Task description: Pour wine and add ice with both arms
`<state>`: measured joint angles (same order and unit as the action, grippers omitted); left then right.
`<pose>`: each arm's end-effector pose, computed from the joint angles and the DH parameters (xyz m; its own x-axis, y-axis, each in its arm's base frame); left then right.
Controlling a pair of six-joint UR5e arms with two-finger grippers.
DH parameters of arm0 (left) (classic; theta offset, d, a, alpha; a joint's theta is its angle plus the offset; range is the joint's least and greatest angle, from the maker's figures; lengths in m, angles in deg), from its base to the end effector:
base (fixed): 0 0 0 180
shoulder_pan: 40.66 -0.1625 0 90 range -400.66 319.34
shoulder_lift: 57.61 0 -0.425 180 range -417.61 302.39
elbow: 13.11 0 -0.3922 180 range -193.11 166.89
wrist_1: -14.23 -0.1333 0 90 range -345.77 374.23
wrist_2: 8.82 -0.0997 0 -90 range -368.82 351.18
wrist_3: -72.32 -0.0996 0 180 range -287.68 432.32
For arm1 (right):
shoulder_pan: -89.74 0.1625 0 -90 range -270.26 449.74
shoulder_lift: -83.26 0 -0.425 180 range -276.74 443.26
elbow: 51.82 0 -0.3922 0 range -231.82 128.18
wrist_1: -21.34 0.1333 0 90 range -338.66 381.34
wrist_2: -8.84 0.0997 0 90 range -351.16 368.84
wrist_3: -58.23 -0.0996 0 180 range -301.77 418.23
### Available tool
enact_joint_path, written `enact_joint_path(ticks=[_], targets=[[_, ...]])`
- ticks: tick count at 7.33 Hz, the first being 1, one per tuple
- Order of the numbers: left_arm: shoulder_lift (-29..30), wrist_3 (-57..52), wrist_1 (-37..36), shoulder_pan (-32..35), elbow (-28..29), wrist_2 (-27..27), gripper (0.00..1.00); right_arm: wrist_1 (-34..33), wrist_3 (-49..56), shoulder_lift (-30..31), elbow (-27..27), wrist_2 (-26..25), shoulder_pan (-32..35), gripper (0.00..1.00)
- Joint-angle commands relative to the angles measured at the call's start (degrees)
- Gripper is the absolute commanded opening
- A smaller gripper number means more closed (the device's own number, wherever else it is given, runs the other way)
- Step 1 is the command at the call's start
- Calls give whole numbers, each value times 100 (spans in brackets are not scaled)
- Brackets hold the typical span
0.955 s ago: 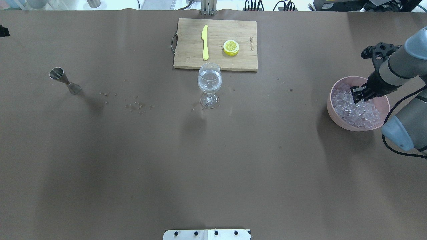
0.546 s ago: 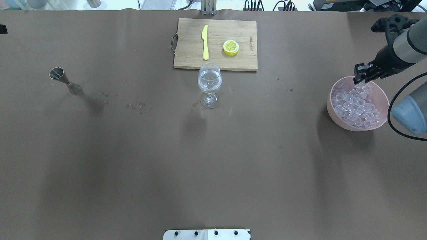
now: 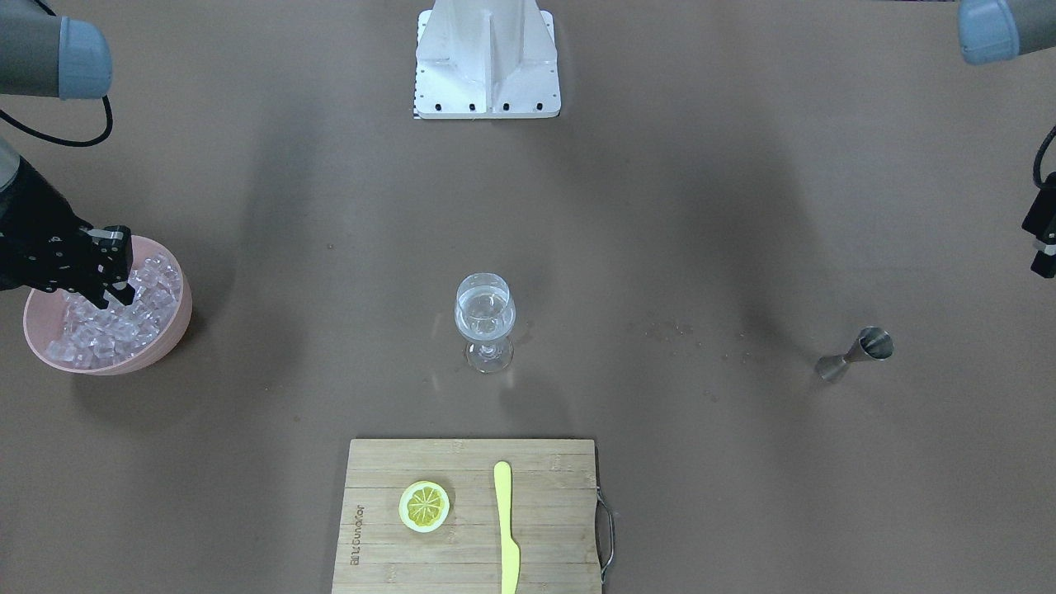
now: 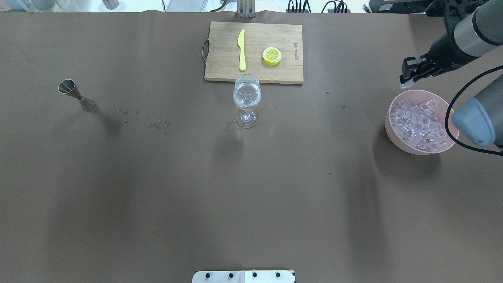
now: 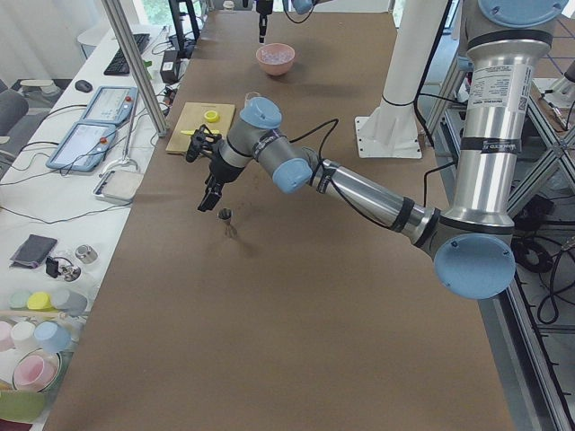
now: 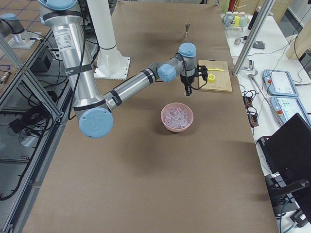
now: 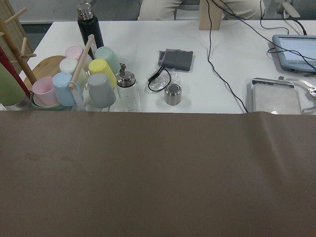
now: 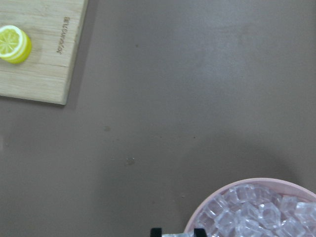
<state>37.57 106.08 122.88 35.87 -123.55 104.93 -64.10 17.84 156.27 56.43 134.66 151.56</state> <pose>0.0321 -0.5342 0.4119 0.7783 0.0176 -0.6277 0.3196 0.8494 0.4201 -0.2044 -0.5403 0.3409 0.6447 -0.1043 0.7572 -0.0722 0.9779 0.1962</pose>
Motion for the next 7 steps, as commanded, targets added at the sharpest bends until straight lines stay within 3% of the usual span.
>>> enact_joint_path(ticks=[1,2,4,7], targets=[[690,-1811,-1891,388,283,358,98,36,-539,-365,143,30,-38,0],[703,-2516,-2109,467,460,359,98,54,-1027,-402,256,21,-195,0],[642,-2628,-2059,644,759,481,98,534,-2467,-954,222,-58,-748,0],[466,-2961,-2059,644,953,455,98,1633,-3526,-1787,-670,-559,-1330,0]])
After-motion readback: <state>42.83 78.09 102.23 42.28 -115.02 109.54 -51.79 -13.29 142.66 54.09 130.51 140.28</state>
